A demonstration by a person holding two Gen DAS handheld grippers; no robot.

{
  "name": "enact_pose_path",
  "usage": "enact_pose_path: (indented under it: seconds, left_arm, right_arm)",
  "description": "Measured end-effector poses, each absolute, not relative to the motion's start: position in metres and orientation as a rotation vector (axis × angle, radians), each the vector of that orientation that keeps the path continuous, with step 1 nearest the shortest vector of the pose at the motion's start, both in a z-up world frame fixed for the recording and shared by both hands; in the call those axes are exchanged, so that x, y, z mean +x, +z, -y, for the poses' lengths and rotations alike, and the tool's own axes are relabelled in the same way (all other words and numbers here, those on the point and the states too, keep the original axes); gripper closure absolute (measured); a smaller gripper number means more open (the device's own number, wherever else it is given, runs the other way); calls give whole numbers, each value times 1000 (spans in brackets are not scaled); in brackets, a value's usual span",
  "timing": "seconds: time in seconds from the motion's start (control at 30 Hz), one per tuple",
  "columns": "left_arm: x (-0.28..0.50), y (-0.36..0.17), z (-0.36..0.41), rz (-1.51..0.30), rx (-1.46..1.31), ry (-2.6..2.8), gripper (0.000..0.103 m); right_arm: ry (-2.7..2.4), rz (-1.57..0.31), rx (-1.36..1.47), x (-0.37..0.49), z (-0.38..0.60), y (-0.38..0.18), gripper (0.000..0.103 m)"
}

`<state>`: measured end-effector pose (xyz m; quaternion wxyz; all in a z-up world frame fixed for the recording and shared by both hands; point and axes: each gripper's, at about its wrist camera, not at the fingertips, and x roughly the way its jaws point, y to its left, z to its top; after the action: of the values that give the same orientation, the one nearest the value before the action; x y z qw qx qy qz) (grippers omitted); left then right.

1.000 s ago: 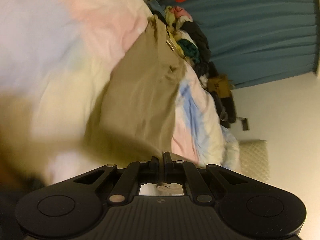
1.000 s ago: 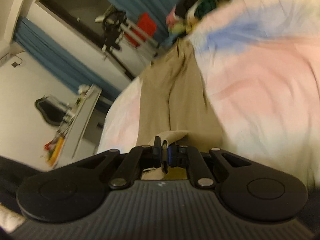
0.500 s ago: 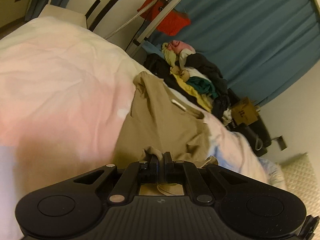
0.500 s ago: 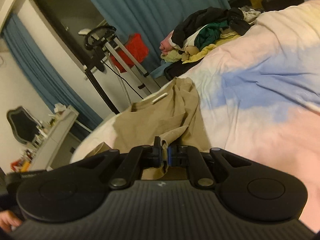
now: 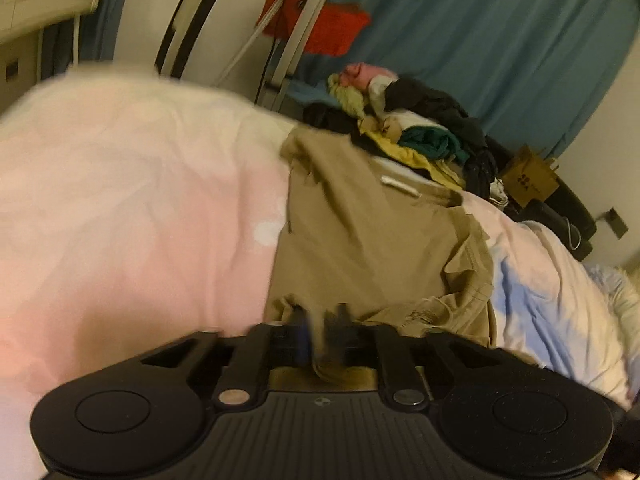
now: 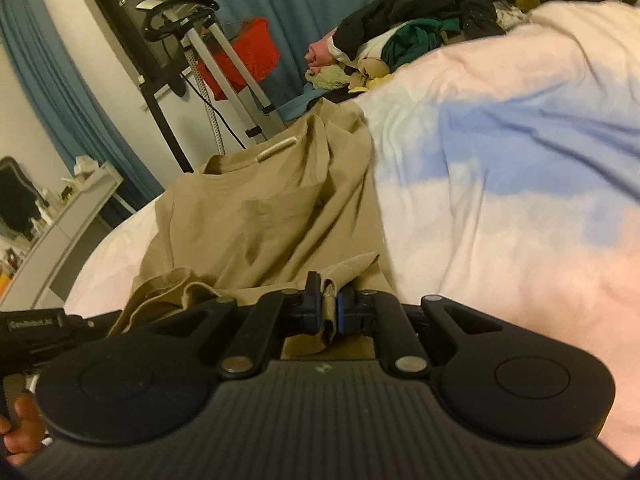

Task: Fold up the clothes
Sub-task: 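Lift the hem with both grippers and fold it toward the collar, then open both grippers and move them back above the folded shirt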

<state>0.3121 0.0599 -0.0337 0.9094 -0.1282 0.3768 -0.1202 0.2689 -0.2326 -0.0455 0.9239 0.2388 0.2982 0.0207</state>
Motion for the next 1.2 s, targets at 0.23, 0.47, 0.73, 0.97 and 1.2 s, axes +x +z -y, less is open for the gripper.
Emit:
enact_pose_path:
  seconds: [0.23,0.47,0.73,0.97,1.2]
  left_arm:
    - [243,11,-49,-665,-122,-236,20]
    - [168,46,-44,-545,-32,-278,13]
    - [116,46,-56,-533,-89,-262,8]
    - [118,42,-66,-530,-120,-228,8]
    - [132,28,-70,-622,-185,-242,8]
  right_arm:
    - [50,-425,380,210,224,9,13]
    - [50,-368,330,145,219,36,13]
    - [55,-320,281,96,198,42,13]
    - [28,-298,227,87,192,40,13]
    - [2,-313,224,92,194,30,13]
